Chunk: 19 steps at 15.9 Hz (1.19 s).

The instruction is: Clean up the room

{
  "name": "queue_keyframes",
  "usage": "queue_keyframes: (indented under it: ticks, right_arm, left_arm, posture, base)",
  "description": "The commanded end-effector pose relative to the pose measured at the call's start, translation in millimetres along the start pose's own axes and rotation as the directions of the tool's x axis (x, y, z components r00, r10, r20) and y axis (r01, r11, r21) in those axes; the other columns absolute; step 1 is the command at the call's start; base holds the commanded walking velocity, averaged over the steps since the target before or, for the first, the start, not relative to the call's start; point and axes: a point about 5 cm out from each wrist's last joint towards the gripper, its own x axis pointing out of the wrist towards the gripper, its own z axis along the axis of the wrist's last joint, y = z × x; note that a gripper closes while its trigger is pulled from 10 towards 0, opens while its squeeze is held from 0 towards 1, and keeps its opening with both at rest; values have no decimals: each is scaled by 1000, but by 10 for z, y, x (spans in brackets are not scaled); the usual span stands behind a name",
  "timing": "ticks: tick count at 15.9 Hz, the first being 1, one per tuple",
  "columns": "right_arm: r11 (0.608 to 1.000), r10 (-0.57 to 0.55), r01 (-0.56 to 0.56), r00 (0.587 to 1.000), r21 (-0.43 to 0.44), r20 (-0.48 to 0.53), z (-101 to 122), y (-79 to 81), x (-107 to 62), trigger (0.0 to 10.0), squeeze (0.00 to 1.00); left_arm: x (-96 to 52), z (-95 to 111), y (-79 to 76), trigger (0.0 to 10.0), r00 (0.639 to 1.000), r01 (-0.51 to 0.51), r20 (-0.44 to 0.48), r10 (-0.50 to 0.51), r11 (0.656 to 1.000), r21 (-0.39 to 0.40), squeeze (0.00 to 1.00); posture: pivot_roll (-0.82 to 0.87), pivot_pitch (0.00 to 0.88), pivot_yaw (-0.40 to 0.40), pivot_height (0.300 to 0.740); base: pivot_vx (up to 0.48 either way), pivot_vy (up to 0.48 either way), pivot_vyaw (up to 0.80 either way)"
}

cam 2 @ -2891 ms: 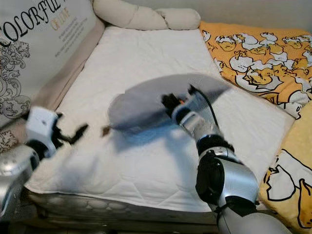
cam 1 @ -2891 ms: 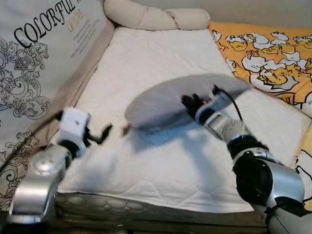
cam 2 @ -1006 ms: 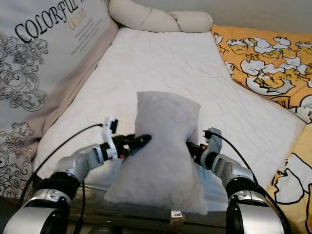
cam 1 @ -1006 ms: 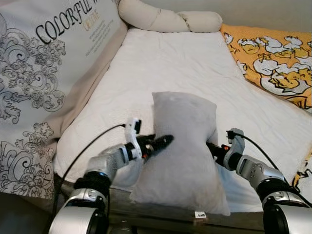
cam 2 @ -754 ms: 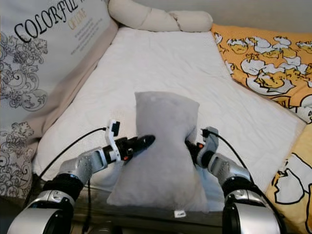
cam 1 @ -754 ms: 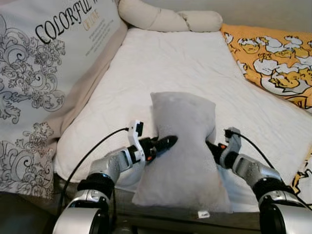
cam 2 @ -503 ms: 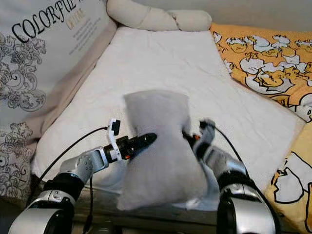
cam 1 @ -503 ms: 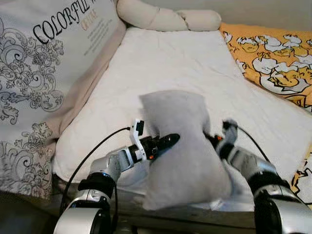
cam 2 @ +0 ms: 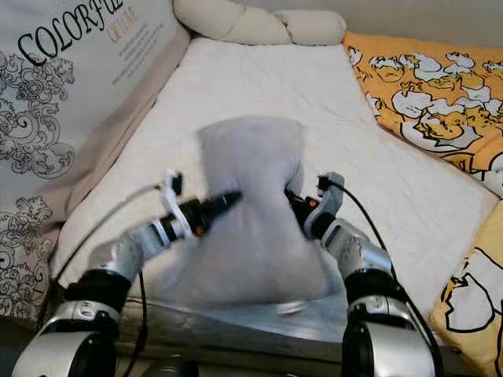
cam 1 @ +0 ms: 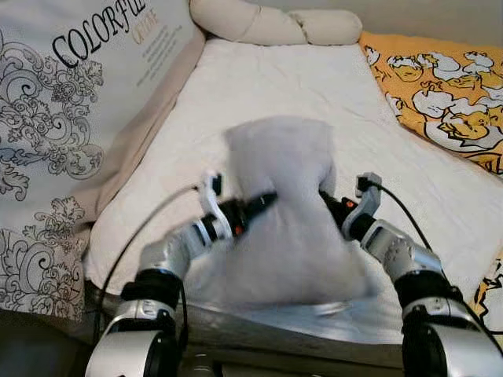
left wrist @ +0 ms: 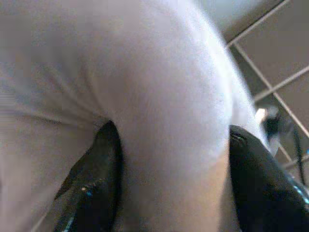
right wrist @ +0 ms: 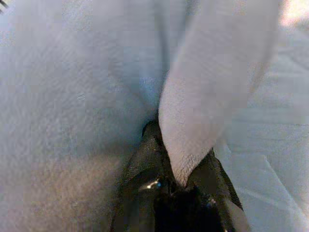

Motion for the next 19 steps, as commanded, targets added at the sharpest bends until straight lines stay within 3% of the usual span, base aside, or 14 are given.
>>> queue_keyframes:
  ticks: [1,8,12,14,16,17,19]
  right_arm:
    - [999,51,-51,999,0,2,0,107,47,0,0]
    - [998,66,-66,998,-4,16,-63,205,53,0,0]
    - [997,75,-75,997,-1,30,-86,262,57,0,0]
    - [998,60,-58,996,-25,60,-83,281,14,0,0]
    - [998,54,-51,995,-45,86,-73,305,-28,0,0]
    - [996,59,-51,992,-75,112,-83,367,-100,0,0]
    - [995,60,-50,990,-86,124,-104,414,-147,0,0]
  left_arm:
    - [97,78,-141,0,999,52,12,-52,999,17,0]
    - [92,69,-223,0,1000,20,11,-21,994,109,0]
    - [47,99,-235,0,999,-36,12,35,978,205,0]
    - [-5,150,-263,0,996,-93,32,88,947,306,0]
    - [-45,166,-279,0,994,-112,36,106,929,353,0]
    - [-122,143,-283,0,989,-140,18,147,890,433,0]
    - [-171,105,-288,0,985,-151,2,171,864,480,0]
  posture:
    - [4,0,4,740]
    - [7,0,13,740]
    - [7,0,18,740]
    - [9,0,22,740]
    - [9,0,25,740]
    - [8,0,30,740]
    - [11,0,29,740]
  base:
    - [0,0,0]
    - [0,0,0]
    - [0,0,0]
    - [0,0,0]
    - [0,0,0]
    - [0,0,0]
    - [0,0,0]
